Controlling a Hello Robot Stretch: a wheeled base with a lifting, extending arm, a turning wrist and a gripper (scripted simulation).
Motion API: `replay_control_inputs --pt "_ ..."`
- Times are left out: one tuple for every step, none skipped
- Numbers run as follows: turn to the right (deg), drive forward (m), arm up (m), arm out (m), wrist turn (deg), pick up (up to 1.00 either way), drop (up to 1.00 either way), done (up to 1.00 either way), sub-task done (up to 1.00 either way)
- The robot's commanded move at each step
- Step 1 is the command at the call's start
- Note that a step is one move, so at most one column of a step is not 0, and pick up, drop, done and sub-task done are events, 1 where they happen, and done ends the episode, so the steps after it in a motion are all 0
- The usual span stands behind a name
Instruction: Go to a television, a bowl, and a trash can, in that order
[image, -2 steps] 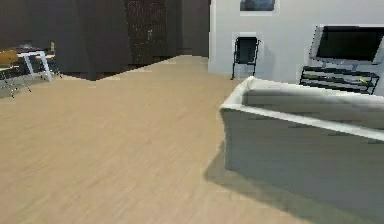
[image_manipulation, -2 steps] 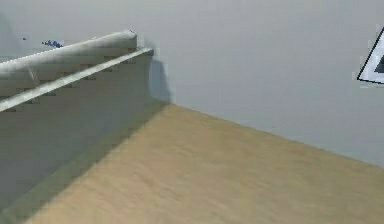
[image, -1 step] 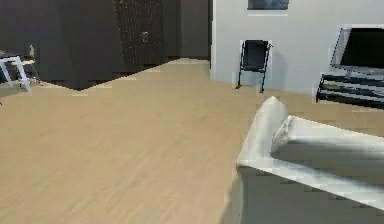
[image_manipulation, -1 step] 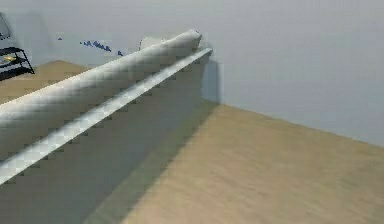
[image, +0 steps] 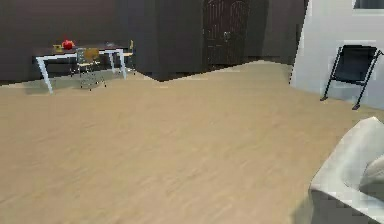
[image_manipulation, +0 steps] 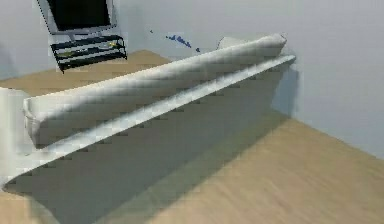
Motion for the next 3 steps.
replay_control_inputs --pt "0.0 0.95 0.0 0.0 0.0 0.0 0.0 0.0 0.0" --pt "45.0 0.0 0.0 0.0 0.0 0.0 0.0 0.0 0.0" --pt "3.0 0.0 0.0 0.0 0.0 0.0 0.0 0.0 0.0"
